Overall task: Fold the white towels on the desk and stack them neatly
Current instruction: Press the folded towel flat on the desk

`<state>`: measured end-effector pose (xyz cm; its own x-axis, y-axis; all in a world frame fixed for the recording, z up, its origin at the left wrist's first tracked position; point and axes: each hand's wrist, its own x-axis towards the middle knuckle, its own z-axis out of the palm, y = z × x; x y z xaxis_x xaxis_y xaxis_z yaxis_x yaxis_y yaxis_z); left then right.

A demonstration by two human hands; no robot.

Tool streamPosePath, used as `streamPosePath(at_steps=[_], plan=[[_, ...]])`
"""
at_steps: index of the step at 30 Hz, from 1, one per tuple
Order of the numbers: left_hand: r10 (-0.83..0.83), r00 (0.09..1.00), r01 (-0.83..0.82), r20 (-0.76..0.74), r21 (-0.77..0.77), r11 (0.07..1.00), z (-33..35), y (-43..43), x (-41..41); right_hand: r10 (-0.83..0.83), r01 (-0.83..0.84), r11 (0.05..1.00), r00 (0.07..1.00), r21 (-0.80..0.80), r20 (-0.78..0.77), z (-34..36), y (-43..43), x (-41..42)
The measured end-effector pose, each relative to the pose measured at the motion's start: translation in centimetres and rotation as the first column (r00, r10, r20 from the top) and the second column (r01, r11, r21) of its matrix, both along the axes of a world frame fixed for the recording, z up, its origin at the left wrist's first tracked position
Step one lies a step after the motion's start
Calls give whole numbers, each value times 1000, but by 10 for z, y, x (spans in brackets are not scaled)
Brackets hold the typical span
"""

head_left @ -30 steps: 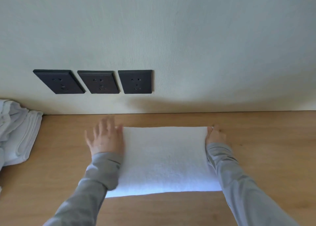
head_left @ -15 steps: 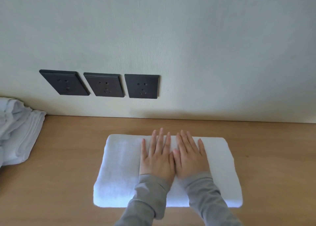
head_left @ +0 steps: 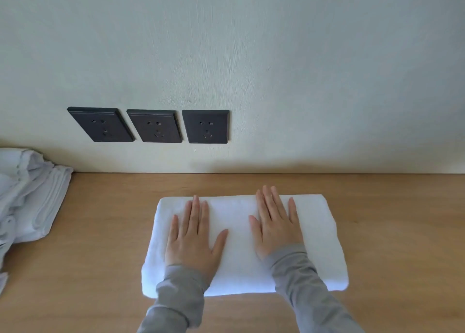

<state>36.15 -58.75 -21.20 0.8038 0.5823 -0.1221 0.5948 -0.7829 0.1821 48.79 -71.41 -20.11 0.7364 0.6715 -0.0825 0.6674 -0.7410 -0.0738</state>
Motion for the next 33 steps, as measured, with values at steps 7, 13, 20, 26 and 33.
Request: streamPosePath(at_steps=[7,13,20,26,33], plan=[[-23,1000,23,21,7,1000,-4,2,4,-90,90,996,996,21,-5,-2,-54,-3],[-37,999,36,35,5,999,-12,3,3,-76,76,996,997,43,-16,-12,-49,0],[-122,993,122,5,33,992,6,36,-52,64,-64,998,998,0,-6,10,-98,10],[-75,996,77,-44,36,996,-2,44,-46,99,-103,992,994,-78,-45,-2,-95,22],[690,643,-495,334,-506,706,6,19,-71,-435,510,698,860,503,-268,-9,-111,-11]])
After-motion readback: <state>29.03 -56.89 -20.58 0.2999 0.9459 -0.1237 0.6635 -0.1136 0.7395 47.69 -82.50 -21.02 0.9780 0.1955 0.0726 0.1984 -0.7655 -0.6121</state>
